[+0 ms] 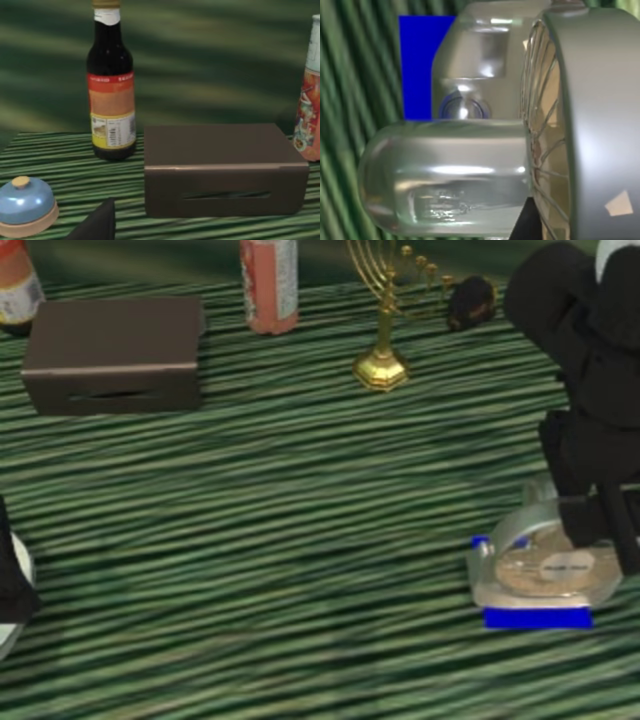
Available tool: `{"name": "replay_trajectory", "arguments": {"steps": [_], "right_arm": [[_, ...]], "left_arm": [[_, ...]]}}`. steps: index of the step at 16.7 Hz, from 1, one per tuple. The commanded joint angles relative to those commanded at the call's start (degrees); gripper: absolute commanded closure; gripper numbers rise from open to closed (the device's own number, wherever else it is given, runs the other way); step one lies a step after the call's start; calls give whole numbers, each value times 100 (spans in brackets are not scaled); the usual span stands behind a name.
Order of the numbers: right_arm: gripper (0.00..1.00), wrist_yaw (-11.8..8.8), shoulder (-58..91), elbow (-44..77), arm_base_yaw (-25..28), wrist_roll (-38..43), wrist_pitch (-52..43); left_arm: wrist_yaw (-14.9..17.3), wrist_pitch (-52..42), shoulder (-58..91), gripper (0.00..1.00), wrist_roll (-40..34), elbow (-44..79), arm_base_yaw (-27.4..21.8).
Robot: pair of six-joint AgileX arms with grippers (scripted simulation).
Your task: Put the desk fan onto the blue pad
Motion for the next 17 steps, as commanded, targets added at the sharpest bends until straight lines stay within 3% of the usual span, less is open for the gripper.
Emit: {"name": "replay_trajectory", "arguments": {"steps": [4,17], "right_arm": [[100,0,1,-33,-6,0,33],[2,0,1,-33,-6,0,33]], "left_arm": [[0,0,0,0,0,0,0],[0,0,0,0,0,0,0]]}}
